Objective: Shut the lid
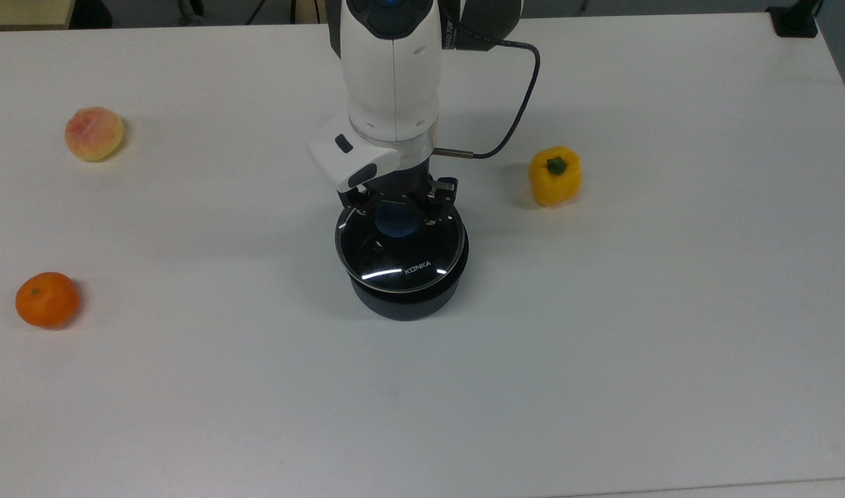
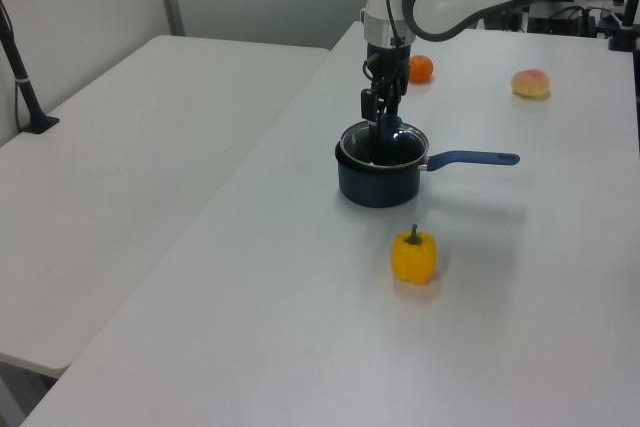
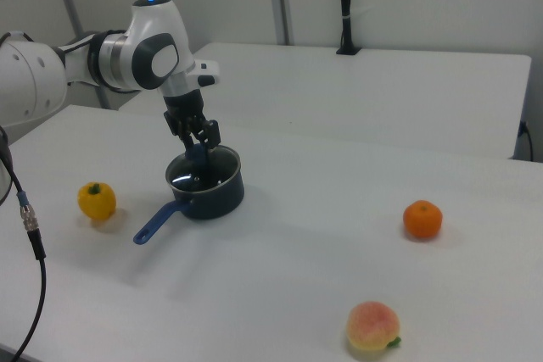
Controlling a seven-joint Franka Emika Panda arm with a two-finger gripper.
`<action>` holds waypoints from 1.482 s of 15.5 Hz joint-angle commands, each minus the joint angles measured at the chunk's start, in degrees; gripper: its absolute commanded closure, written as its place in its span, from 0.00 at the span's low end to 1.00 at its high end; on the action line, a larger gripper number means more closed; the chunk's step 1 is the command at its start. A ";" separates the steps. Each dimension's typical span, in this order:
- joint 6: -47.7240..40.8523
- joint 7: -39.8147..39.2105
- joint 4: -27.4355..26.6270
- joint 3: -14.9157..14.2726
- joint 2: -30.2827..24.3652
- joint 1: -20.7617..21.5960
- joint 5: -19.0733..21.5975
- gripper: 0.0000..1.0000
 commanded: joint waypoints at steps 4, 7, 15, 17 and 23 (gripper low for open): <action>3.37 0.97 0.18 0.15 0.42 0.53 0.42 0.93; 3.99 0.97 0.00 0.15 0.51 0.79 0.33 0.93; 4.17 0.88 -0.70 0.59 0.95 0.88 0.15 0.49; 4.08 0.71 -0.79 0.59 0.60 0.97 -0.46 0.00; 2.33 1.06 -6.66 0.68 -9.47 -1.13 -0.20 0.00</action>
